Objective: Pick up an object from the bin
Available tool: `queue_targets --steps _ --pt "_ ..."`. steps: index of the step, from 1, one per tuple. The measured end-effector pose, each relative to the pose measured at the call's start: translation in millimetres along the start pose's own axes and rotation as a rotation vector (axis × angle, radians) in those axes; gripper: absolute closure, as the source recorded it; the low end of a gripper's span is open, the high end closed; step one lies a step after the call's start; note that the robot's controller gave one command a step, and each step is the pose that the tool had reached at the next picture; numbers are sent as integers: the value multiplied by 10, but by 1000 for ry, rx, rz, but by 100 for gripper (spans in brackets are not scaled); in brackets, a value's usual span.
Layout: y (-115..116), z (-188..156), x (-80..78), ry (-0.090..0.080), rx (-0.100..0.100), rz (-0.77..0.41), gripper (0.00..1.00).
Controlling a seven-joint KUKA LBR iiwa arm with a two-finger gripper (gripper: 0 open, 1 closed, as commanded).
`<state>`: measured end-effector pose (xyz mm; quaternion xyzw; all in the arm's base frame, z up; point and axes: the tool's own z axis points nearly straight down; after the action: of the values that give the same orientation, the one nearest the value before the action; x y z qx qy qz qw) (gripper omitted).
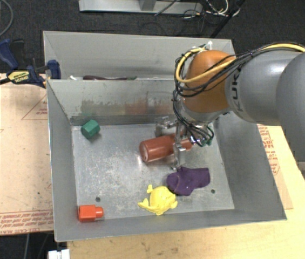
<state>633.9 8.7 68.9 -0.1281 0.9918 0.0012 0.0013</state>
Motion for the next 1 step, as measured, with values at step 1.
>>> queue_targets --steps 1 --pt "-81 -344 9 -6 1 55 0"
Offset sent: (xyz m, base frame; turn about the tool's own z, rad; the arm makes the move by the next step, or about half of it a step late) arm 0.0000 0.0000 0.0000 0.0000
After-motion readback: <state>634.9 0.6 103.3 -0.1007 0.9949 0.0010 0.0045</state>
